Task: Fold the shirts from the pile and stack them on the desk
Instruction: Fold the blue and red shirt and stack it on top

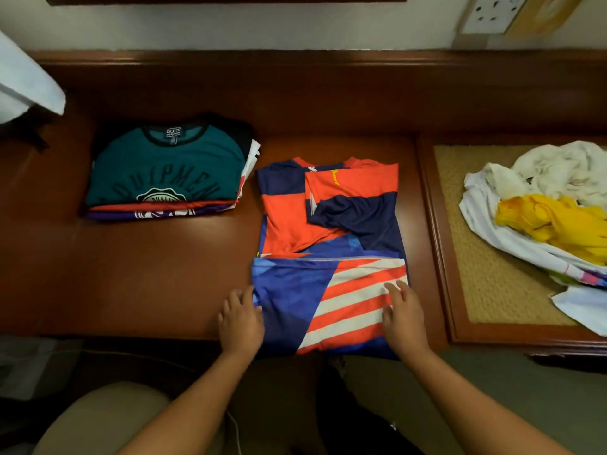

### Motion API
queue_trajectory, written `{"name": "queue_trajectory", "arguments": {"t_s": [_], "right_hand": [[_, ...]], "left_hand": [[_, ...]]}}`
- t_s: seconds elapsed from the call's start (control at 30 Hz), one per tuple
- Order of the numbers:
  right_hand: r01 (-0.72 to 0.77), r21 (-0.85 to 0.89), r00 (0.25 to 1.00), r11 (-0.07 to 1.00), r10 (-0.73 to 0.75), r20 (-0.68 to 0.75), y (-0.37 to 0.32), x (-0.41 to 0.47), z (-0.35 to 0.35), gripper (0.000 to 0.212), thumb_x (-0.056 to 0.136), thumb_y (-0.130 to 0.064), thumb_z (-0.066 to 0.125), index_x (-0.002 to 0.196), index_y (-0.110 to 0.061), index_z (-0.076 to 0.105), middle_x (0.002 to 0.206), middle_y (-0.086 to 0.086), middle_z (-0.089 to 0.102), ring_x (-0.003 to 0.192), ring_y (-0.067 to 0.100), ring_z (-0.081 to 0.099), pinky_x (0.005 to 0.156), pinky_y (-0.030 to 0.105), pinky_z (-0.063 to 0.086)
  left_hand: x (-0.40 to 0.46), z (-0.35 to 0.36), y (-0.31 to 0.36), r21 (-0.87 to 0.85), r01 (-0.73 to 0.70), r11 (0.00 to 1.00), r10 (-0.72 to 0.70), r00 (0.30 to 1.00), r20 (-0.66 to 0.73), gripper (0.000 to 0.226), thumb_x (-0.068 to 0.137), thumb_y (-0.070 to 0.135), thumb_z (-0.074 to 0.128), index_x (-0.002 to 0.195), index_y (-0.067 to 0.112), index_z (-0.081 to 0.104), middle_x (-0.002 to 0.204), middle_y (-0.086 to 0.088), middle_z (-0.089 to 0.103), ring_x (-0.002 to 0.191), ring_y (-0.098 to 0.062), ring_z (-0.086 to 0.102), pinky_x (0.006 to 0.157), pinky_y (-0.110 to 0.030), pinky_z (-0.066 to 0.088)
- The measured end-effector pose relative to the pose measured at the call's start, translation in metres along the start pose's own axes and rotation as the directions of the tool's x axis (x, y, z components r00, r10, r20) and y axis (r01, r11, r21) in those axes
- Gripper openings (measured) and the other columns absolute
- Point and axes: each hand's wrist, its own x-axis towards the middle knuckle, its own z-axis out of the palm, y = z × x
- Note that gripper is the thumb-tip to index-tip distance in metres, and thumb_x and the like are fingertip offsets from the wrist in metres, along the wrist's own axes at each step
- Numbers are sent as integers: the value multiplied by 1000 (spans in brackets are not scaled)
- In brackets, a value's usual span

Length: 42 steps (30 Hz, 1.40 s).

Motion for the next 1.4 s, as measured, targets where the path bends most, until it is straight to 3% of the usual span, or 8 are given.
{"name": "queue_trajectory", "arguments": {"t_s": [0.2,0.47,0.57,0.67,0.9,1.17,1.3,1.4], "right_hand": [[-170,152,979,974,185,-86,26,-62,11,36,79,8,59,115,5,60,113,25,56,105,42,53,94,44,42],[-566,397,809,723,581,95,27,-75,6,19,90,-9,59,107,-7,53,107,18,60,104,36,58,89,41,46],[-604,360,787,711,603,128,30,-71,6,5,87,-9,62,91,-9,58,107,23,64,103,38,59,89,41,47],[-596,354,792,721,599,115,31,-71,-3,21,86,-5,61,69,-14,52,100,24,65,99,37,60,84,37,45],[-577,387,806,719,578,130,44,-72,-16,4,85,-6,65,82,-8,62,98,21,66,93,33,60,82,34,45],[-622,547,765,559,583,274,44,-74,-9,14,91,-11,62,101,-6,53,99,10,55,92,23,53,78,34,40],[-669,553,726,497,595,345,40,-69,-2,8,92,-11,60,95,-3,58,91,13,57,76,19,51,62,30,38],[-670,570,716,476,617,327,39,-66,3,4,91,-6,59,91,-2,58,94,18,59,75,21,53,59,32,40]], "left_hand": [[-60,5,-21,-304,300,904,-252,950,186,30,90,27,62,115,9,60,115,-16,59,111,-37,51,91,-44,42],[-73,14,-26,-507,523,685,-277,831,483,15,92,24,61,99,11,59,101,-9,60,92,-25,58,80,-33,45],[-71,12,-25,-549,527,649,-265,833,485,16,91,17,62,78,11,56,79,-10,58,78,-25,55,72,-32,41],[-64,4,-31,-513,527,677,-309,837,451,14,92,17,59,81,10,58,84,-13,60,82,-28,57,74,-32,44],[-60,0,-43,-485,507,713,-349,856,383,6,93,14,57,89,9,58,106,-18,62,97,-34,58,86,-38,46],[-66,0,-34,-624,729,282,-365,683,633,48,96,20,55,141,12,39,136,-11,46,120,-28,48,99,-44,45],[-61,0,-29,-589,808,9,-290,566,772,49,94,15,58,140,13,41,139,-16,47,127,-31,47,102,-45,44],[-57,3,-27,-584,812,3,-293,559,775,36,93,11,57,129,10,50,126,-16,56,111,-30,57,93,-41,47]]}}
